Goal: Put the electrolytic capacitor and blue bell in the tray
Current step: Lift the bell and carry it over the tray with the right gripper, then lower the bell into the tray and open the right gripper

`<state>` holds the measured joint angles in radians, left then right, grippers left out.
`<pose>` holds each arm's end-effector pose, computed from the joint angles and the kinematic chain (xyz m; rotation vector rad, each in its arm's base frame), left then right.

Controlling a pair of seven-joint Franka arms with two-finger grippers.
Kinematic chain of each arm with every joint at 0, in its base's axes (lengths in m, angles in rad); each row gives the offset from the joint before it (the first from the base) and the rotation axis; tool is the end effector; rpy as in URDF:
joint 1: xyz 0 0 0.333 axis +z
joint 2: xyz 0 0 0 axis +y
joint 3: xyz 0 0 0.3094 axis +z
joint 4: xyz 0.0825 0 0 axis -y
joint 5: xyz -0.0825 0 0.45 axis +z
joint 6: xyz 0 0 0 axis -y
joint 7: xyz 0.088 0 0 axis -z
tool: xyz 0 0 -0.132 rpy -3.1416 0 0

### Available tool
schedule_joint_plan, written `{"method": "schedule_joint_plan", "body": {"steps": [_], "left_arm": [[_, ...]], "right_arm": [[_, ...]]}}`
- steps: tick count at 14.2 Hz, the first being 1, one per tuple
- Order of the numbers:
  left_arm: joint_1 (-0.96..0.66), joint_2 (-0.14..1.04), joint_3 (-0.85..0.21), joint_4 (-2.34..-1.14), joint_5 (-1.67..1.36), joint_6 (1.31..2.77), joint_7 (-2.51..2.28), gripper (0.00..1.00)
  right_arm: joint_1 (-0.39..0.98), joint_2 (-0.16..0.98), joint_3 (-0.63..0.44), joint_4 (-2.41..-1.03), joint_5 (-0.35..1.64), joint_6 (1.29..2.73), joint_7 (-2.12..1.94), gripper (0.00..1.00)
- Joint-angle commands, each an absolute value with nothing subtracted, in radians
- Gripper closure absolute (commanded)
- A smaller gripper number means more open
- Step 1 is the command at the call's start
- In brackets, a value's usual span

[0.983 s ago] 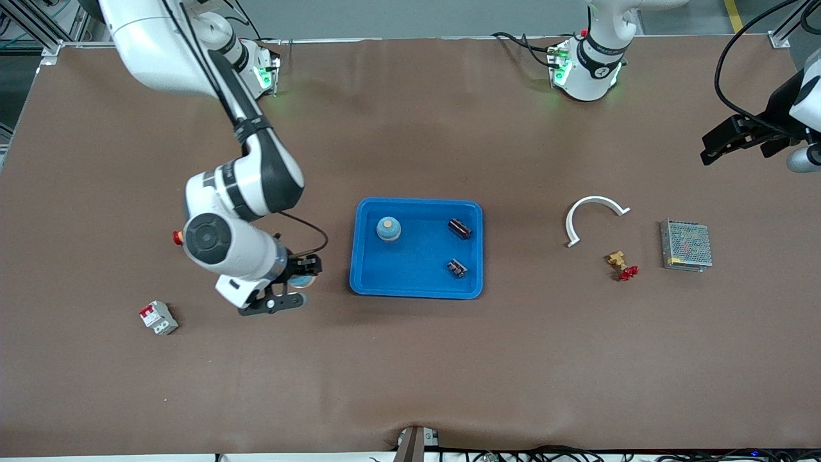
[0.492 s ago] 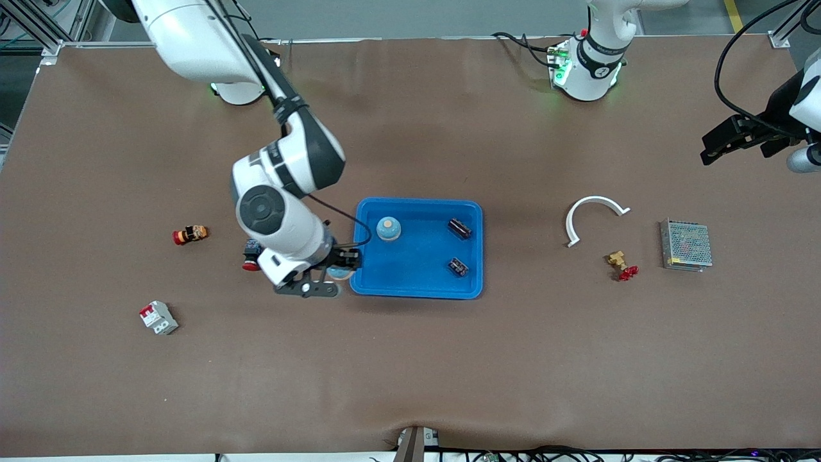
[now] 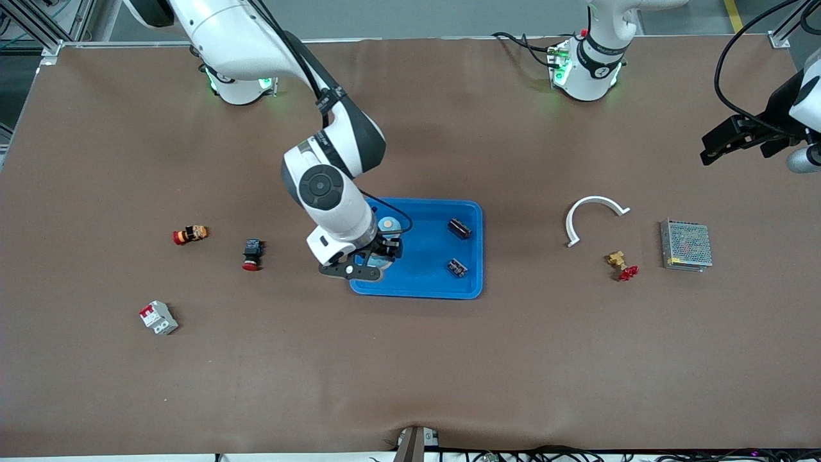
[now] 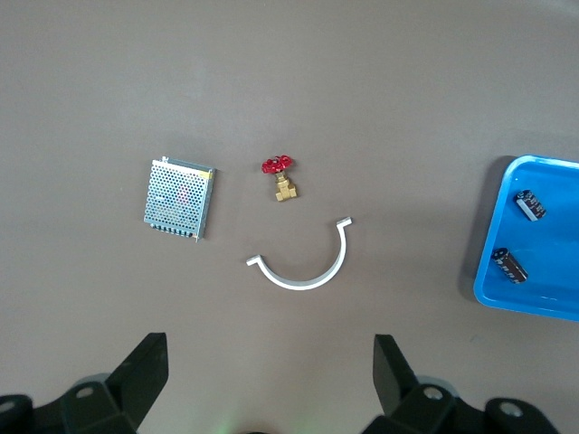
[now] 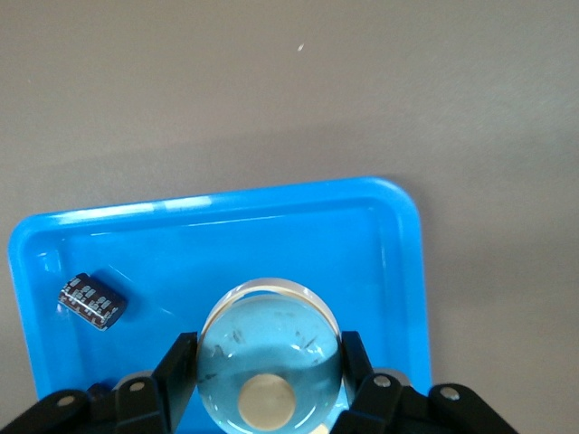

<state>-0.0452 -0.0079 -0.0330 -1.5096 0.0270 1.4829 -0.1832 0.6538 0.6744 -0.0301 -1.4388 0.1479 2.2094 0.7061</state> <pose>0.6072 -0.0439 0.6228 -3.1077 -0.1666 0.0235 0.6316 0.4683 0.2391 -2.9905 0.2358 -0.0174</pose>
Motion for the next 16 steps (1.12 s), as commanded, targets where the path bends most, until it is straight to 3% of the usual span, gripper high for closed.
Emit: {"method": "schedule_joint_plan", "body": {"steps": [1, 16], "left_arm": [[-0.046, -0.006, -0.029, -1.511, 0.006, 1.485, -0.169, 0.0], [-0.052, 0.011, -0.029, -1.511, 0.008, 1.494, -0.169, 0.0]], "right_arm": [[0.676, 0.687, -0.046, -1.446, 0.085, 2.226, 0.744, 0.49], [0.704, 0.778, -0.046, -1.491, 0.064, 2.387, 0.747, 0.49]]}}
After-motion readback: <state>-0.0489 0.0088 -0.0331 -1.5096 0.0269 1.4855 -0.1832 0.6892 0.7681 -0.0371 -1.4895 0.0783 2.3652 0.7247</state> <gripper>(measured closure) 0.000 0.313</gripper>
